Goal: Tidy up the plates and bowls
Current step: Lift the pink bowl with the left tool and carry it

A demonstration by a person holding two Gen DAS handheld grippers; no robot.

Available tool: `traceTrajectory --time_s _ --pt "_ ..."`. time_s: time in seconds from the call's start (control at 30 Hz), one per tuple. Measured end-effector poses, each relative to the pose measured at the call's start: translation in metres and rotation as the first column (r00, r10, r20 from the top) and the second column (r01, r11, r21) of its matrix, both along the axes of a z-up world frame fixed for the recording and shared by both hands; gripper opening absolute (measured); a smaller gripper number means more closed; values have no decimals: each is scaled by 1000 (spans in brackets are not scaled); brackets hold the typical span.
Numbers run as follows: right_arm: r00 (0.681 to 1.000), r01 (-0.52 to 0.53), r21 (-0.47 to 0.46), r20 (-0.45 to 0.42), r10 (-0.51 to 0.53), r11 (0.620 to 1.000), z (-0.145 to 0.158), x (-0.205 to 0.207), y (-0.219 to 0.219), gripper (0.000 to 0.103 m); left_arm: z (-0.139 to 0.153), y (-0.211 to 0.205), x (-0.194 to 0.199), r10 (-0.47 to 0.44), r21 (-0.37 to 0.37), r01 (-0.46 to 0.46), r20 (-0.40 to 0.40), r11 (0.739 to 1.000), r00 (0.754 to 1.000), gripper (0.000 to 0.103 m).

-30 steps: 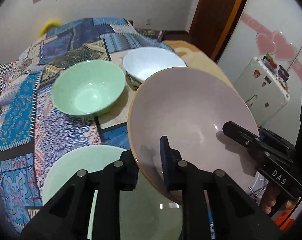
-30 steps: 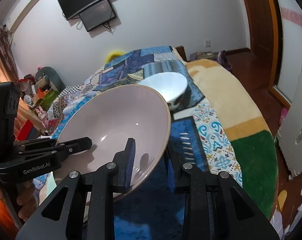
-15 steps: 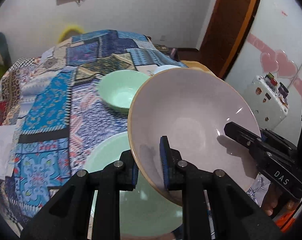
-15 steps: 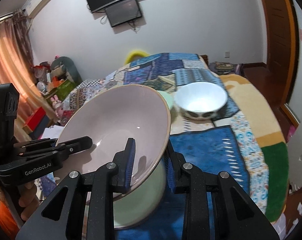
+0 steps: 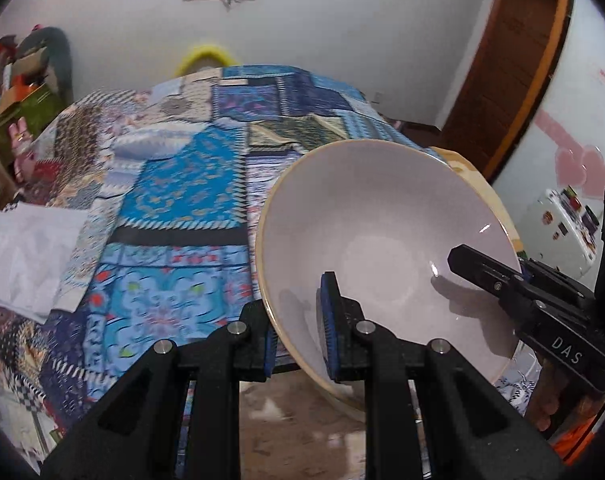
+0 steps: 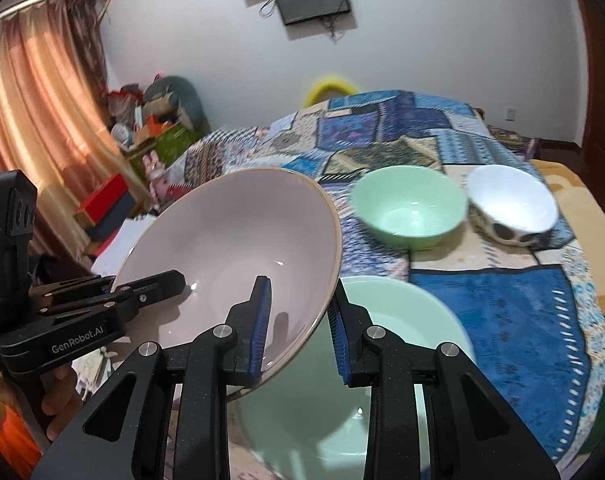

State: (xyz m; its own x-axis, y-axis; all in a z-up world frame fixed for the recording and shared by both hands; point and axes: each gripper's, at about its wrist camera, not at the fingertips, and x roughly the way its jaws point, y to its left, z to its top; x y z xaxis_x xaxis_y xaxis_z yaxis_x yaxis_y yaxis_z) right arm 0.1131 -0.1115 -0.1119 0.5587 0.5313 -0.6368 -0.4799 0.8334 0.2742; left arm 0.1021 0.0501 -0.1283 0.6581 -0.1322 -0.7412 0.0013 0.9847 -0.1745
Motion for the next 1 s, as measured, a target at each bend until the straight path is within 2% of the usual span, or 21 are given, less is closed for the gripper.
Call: traceTrajectory --time_s 0.53,1.0 --pt "987 -132 -52 -104 126 990 -31 -5 74 26 -33 87 -29 143 0 -143 -47 990 989 19" --pt "966 -206 -92 -180 188 974 -58 -9 108 26 -72 119 -41 209 16 -209 -131 978 969 19"
